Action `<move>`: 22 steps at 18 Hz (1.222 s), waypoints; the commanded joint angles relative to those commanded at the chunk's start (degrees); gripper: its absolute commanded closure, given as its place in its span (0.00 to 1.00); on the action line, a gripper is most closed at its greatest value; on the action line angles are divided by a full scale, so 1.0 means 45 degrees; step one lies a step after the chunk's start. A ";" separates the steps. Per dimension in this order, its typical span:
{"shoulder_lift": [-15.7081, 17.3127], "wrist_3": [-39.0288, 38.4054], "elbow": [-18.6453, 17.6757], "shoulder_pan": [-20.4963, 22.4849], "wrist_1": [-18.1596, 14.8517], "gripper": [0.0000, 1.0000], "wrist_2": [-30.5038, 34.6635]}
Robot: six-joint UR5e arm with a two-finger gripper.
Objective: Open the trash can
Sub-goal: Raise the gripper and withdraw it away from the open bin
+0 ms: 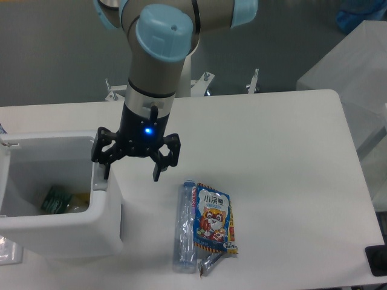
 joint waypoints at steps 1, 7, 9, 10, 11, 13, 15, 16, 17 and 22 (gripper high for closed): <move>0.0019 0.0000 0.0078 0.0078 0.0234 0.00 0.0058; 0.0273 0.0504 0.0196 0.1268 0.0822 0.00 0.0878; 0.0371 0.1479 0.0196 0.1542 0.0764 0.00 0.1112; 0.0429 0.1929 0.0196 0.1737 0.0686 0.00 0.1326; 0.0488 0.2301 0.0177 0.1932 0.0627 0.00 0.1522; 0.0605 0.3043 0.0157 0.2148 0.0433 0.00 0.1893; 0.0664 0.4116 0.0157 0.2460 -0.0035 0.00 0.2245; 0.0664 0.4701 0.0157 0.2500 -0.0308 0.00 0.2479; 0.0645 0.5229 0.0157 0.2597 -0.0543 0.00 0.2829; 0.0645 0.7222 0.0157 0.3144 -0.1169 0.00 0.4021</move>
